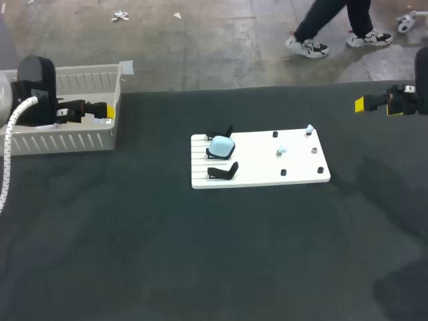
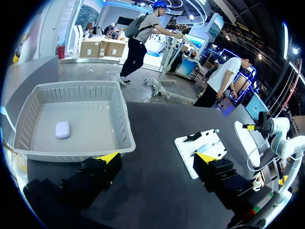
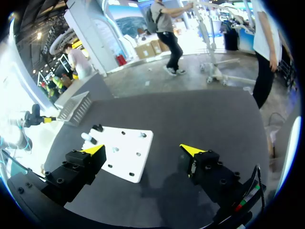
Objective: Pick up each earbud case from the left stands, insert the matching earbuds, close the lid, and place the case in the box.
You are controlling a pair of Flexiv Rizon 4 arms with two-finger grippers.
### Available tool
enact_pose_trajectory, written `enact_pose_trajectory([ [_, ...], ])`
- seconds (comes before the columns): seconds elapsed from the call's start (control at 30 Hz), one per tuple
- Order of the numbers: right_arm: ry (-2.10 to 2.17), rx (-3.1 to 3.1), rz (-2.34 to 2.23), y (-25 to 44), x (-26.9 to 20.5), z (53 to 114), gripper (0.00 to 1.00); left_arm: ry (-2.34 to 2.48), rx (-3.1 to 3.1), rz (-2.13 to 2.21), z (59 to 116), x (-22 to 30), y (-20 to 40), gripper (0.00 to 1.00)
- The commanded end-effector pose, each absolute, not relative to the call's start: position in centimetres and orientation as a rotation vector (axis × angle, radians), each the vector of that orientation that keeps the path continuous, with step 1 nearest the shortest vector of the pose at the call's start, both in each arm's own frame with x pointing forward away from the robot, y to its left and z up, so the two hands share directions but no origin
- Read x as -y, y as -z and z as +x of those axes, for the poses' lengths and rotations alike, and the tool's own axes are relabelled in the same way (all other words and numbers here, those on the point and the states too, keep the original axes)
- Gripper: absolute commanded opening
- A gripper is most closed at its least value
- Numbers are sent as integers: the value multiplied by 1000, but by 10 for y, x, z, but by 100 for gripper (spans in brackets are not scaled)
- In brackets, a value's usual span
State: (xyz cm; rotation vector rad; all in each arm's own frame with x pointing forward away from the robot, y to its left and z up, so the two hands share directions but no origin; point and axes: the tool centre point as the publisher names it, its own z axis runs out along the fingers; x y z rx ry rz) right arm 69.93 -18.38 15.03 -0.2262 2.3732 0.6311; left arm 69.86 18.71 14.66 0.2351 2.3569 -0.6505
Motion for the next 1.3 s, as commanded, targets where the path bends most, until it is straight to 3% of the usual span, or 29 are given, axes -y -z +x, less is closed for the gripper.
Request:
enact_pose_trajectory([
  [0.03, -633, -2373, -228, -150, 184, 700, 100, 638, -2371, 231, 700, -185, -149, 100],
  [0.4, -633, -2373, -228, -150, 184, 700, 100, 638, -2371, 231, 700, -185, -149, 100],
  [0.57, -633, -2373, -228, -150, 184, 700, 100, 1033, -2023, 664, 688, -180, -153, 100],
  [0.77, -633, -2373, -228, -150, 184, 700, 100, 1045, -1831, 943, 680, -168, -163, 100],
  [1.3, -633, -2373, -228, -150, 184, 700, 100, 1045, -1831, 943, 680, -168, -163, 100],
])
